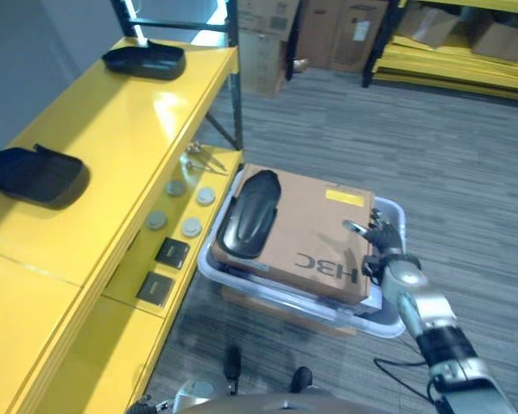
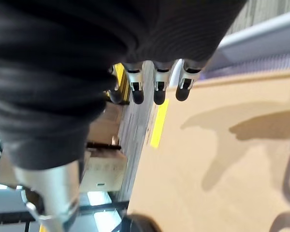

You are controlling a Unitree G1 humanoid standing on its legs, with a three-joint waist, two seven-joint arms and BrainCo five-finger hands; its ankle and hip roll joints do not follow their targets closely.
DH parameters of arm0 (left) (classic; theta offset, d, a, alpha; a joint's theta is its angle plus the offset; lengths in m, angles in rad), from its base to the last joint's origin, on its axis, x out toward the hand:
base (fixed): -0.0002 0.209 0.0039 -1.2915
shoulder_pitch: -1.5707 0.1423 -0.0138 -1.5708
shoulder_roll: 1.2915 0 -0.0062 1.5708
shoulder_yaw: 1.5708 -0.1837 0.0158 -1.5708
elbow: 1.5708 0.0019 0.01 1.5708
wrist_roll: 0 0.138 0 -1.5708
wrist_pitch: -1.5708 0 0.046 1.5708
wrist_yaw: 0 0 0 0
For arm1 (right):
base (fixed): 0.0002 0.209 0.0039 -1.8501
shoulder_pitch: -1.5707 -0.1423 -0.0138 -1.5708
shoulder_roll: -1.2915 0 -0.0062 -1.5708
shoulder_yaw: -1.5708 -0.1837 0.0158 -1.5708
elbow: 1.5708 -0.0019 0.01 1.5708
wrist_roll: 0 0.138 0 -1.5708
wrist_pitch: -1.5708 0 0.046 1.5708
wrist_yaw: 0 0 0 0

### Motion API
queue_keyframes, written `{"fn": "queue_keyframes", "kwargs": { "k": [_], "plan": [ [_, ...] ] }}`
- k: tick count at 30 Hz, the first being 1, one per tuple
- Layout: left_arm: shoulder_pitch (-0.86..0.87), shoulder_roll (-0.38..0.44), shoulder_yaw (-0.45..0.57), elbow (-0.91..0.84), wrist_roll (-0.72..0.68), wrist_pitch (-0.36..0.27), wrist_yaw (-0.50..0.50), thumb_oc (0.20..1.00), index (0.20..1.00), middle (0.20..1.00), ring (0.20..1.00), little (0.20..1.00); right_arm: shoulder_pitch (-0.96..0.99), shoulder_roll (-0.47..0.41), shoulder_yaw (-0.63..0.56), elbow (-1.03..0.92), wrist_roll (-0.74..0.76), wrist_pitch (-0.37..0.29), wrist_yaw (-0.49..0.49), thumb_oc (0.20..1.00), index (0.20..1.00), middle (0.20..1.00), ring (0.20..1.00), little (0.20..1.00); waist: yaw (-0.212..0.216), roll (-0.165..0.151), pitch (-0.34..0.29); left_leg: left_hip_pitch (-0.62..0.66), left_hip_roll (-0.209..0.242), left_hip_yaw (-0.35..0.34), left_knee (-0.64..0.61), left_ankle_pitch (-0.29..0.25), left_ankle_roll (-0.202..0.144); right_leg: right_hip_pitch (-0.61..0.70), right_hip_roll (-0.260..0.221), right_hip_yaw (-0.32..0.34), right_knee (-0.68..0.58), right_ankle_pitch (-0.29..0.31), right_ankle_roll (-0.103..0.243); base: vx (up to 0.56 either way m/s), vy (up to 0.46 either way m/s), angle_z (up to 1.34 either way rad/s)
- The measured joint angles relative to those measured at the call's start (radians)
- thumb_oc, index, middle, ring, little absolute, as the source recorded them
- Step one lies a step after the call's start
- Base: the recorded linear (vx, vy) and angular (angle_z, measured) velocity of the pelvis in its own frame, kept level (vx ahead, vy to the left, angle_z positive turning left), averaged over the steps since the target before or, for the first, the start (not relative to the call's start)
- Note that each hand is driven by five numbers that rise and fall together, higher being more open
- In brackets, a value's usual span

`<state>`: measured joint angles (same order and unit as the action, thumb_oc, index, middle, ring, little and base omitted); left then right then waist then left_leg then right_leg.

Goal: Move parts from the plastic box to the shelf.

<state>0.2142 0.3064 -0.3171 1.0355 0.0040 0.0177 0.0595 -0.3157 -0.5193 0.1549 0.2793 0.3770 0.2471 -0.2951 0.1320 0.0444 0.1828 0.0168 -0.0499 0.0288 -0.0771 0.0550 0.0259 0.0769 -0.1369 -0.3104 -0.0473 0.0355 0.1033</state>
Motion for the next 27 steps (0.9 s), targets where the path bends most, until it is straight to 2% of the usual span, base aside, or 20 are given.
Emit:
{"fn": "queue_keyframes", "kwargs": {
  "k": [3, 8, 13, 19, 21, 27],
  "plan": [
    [-0.006, 0.006, -0.001, 0.005, 0.0, -0.003, 0.0, 1.0, 1.0, 1.0, 1.0, 1.0, -0.115, -0.009, 0.044, 0.095, -0.059, 0.003, -0.022, 1.0, 1.0, 1.0, 1.0, 1.0, 0.035, 0.014, 0.017, -0.018, -0.006, -0.015, 0.0, 0.01, 0.0, -0.004, -0.005, -0.01, 0.0, 0.0, 0.001, -0.04, 0.064, 0.22],
    [-0.005, 0.012, -0.001, -0.002, -0.001, -0.003, -0.003, 1.0, 1.0, 1.0, 1.0, 1.0, -0.146, -0.008, 0.061, 0.225, -0.071, 0.009, -0.046, 1.0, 1.0, 1.0, 1.0, 1.0, 0.081, 0.025, 0.043, -0.034, -0.016, -0.039, 0.0, 0.007, -0.009, -0.004, -0.014, -0.038, 0.0, 0.001, 0.004, -0.02, 0.072, 0.17],
    [-0.014, 0.013, -0.001, -0.002, -0.002, -0.005, -0.01, 1.0, 1.0, 1.0, 1.0, 1.0, -0.145, -0.008, 0.07, 0.252, -0.088, 0.043, -0.057, 1.0, 1.0, 1.0, 1.0, 1.0, 0.076, 0.027, 0.064, -0.037, -0.03, -0.059, 0.0, 0.024, 0.0, -0.004, -0.025, -0.058, 0.0, 0.001, 0.007, -0.01, 0.059, 0.13],
    [-0.014, 0.013, -0.001, -0.002, -0.003, -0.027, -0.009, 1.0, 1.0, 1.0, 1.0, 1.0, -0.14, -0.007, 0.07, 0.292, -0.108, 0.043, -0.057, 1.0, 1.0, 1.0, 1.0, 1.0, 0.083, 0.026, 0.066, -0.033, -0.031, -0.059, 0.0, 0.025, 0.0, 0.004, -0.027, -0.059, -0.003, 0.002, 0.011, 0.01, 0.056, 0.01],
    [-0.014, 0.013, -0.001, -0.002, -0.003, -0.03, -0.009, 1.0, 1.0, 1.0, 1.0, 1.0, -0.138, -0.006, 0.07, 0.292, -0.107, 0.041, -0.062, 1.0, 1.0, 1.0, 1.0, 1.0, 0.083, 0.025, 0.069, -0.032, -0.032, -0.06, 0.0, 0.016, -0.013, 0.012, -0.027, -0.059, -0.007, 0.004, 0.013, 0.02, 0.06, 0.01],
    [-0.014, 0.013, -0.001, 0.001, -0.006, -0.03, -0.008, 1.0, 1.0, 1.0, 1.0, 1.0, -0.154, 0.002, 0.081, 0.291, -0.104, 0.042, -0.074, 1.0, 1.0, 1.0, 1.0, 1.0, 0.1, 0.023, 0.069, -0.031, -0.035, -0.064, 0.0, 0.021, -0.007, 0.017, -0.029, -0.064, -0.007, 0.005, 0.015, 0.03, 0.051, 0.02]
  ]
}}
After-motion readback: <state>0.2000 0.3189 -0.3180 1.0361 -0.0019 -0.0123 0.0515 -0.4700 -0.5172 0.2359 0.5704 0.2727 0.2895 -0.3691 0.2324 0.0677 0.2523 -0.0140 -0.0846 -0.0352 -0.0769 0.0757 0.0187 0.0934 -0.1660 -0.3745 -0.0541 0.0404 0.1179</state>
